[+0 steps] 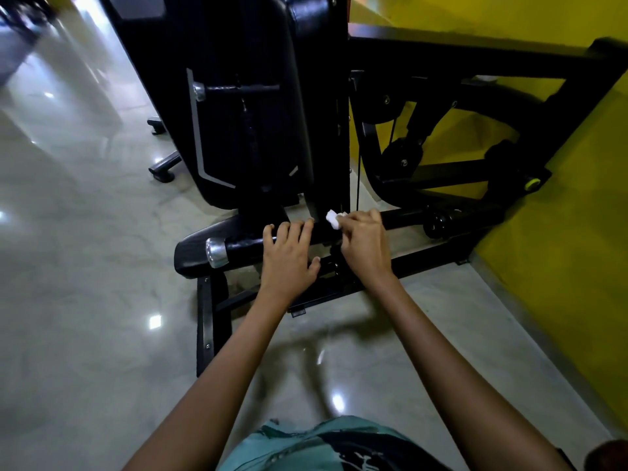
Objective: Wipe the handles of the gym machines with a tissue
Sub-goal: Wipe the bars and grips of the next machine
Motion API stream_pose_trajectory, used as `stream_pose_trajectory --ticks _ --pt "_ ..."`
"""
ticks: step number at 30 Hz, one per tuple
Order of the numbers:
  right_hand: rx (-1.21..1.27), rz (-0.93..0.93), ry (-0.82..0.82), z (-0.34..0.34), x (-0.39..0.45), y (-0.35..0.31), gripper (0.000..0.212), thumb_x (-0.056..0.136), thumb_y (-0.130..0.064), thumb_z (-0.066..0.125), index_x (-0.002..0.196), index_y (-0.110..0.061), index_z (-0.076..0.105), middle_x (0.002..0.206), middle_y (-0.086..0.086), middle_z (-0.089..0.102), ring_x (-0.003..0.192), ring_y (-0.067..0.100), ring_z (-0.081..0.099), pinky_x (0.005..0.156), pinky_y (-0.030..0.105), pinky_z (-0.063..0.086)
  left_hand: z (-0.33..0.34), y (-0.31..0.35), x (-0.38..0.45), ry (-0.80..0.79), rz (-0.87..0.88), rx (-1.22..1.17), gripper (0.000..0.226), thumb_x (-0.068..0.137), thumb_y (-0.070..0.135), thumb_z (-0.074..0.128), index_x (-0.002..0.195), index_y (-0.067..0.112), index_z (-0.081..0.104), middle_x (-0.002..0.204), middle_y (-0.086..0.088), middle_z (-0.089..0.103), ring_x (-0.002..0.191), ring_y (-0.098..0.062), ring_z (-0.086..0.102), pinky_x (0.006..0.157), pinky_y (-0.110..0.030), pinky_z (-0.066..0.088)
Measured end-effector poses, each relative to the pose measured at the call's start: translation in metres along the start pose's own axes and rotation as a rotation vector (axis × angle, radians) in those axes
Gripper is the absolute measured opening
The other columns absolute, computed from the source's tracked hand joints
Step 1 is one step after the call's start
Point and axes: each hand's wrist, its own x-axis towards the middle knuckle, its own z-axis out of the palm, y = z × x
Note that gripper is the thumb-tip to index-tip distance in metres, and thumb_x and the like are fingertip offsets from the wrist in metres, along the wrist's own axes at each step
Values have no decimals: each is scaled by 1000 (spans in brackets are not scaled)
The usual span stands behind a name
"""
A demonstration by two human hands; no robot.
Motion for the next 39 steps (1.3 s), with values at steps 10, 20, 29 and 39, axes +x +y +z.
stream_pose_trajectory --ticks 10,20,29,39 --pt "88 131 -22 -2 5 -7 23 92 -14 56 109 -4 67 104 10 58 94 22 58 78 27 50 -9 -14 -8 -43 -64 -43 66 73 36 71 127 4 54 127 -17 56 121 -33 51 109 -50 30" --pt "63 -95 -144 10 -3 -46 30 91 -4 52 117 -12 64 107 8 54 99 21 49 78 29 49 -28 -67 -41 -105 -281 18 69 73 33 73 131 4 51 128 -19 53 127 -37 44 107 -60 29" --pt "67 -111 -93 22 -6 -86 30 90 -1 50 114 -8 66 109 9 62 105 24 50 77 25 42 -24 -67 -42 -18 -265 -67 66 65 27 78 121 1 56 117 -21 59 114 -39 54 94 -52 44" --pt "48 -153 -60 10 -6 -52 24 80 10 61 93 -6 74 99 9 72 89 26 59 70 22 45 -33 -85 -44 -30 -275 -231 58 79 27 70 133 13 53 141 -14 43 137 -32 32 114 -52 8"
